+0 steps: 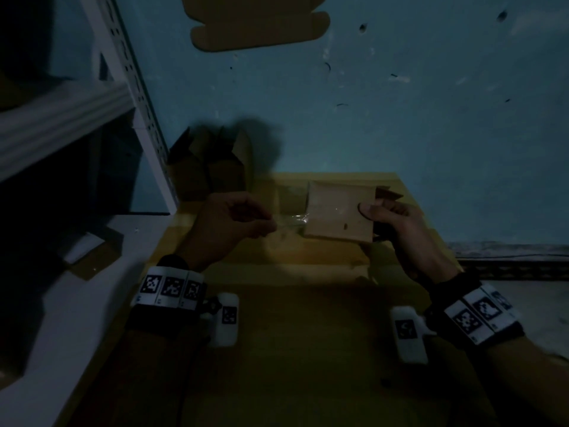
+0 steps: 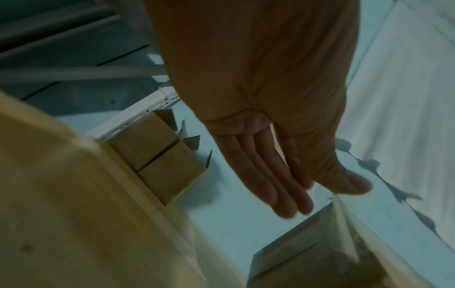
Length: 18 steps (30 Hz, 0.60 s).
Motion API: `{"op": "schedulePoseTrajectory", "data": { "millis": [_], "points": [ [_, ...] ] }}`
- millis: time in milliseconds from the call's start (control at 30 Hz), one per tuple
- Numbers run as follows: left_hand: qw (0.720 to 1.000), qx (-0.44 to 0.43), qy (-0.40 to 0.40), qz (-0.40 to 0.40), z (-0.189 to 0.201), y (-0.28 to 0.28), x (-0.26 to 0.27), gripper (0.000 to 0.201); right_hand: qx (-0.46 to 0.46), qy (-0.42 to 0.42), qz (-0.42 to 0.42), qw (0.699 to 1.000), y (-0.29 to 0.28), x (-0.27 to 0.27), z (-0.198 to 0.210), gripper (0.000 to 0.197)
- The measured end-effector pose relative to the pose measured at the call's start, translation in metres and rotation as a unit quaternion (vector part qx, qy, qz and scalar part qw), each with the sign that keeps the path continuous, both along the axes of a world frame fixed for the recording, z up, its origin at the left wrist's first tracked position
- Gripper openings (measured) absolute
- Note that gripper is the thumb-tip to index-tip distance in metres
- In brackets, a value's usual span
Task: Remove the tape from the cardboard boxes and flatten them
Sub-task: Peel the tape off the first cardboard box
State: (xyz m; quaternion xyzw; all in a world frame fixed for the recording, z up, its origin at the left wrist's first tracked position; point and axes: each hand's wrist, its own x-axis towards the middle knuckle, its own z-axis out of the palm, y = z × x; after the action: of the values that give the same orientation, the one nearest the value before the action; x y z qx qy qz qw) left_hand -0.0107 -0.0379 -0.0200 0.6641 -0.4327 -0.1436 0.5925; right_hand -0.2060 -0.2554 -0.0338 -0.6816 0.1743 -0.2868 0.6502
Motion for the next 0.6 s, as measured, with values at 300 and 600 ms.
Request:
{"op": "schedulePoseTrajectory", "data": {
  "millis": [300,600],
  "points": [
    [0.999,-0.005,0.037,0.011,0.002,-0.008,-0.001,0.022,0.010,-0.002,-0.026,1.000,-0.004,0.002,-0.003,0.023],
    [0.990,0.089,-0.096,0.058,-0.008,-0.034,-0.025,0.042,-0.012,-0.004,-0.011,1.000,0.009,0.010,-0.010,0.040]
  ]
}}
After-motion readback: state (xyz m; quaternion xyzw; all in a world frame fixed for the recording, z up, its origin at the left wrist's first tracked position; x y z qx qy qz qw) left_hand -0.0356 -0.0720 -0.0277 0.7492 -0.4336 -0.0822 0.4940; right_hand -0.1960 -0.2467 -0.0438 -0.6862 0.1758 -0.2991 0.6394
